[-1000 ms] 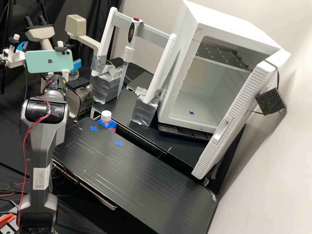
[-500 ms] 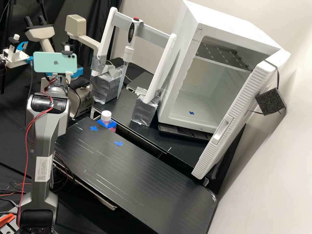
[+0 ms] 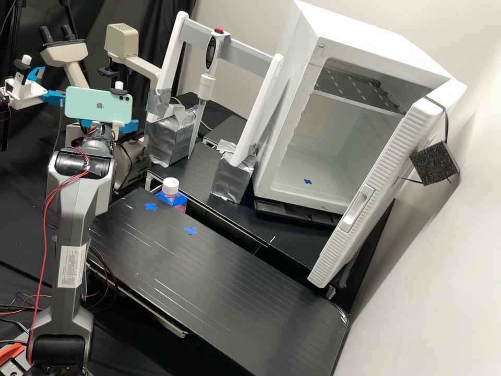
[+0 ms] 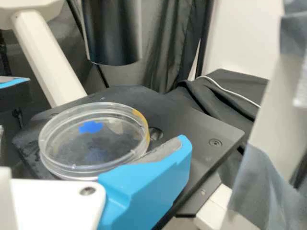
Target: Move the petri dish to the bench
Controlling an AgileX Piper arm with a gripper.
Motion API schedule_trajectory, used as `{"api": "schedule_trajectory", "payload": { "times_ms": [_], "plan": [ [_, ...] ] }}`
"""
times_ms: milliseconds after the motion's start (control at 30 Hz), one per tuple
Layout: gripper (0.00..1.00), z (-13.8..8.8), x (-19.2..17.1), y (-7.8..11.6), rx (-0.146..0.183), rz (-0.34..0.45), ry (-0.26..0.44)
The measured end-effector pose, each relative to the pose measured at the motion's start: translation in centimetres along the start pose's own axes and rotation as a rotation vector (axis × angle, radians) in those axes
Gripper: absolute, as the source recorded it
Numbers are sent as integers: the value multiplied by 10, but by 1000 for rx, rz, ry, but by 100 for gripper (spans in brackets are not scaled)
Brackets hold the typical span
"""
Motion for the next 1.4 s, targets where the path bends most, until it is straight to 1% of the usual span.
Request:
{"api": "schedule_trajectory", "payload": {
  "times_ms": [100,133,167,333,400,600,767,867,967,1000,1067,1133,1200,1400],
  "plan": [
    [100,0,1,2,-8,13,-7],
    [0,0,1,2,-14,16,-10],
    [0,-1,2,2,-25,20,-10],
    [0,-1,4,1,-41,30,-25],
    [0,-1,4,1,-53,33,-33],
    [0,0,3,1,-53,48,-61],
    [0,-4,3,-3,-73,52,-70],
    [0,-4,3,-3,-73,58,-80],
    [0,-5,3,-4,-89,56,-82],
    [0,-5,3,-4,-102,55,-81],
    [0,-5,3,-4,-111,55,-82],
    [0,-4,3,-4,-111,56,-88],
    [0,-4,3,-4,-101,57,-90],
    [0,-4,3,-4,-101,57,-90]
  ]
}}
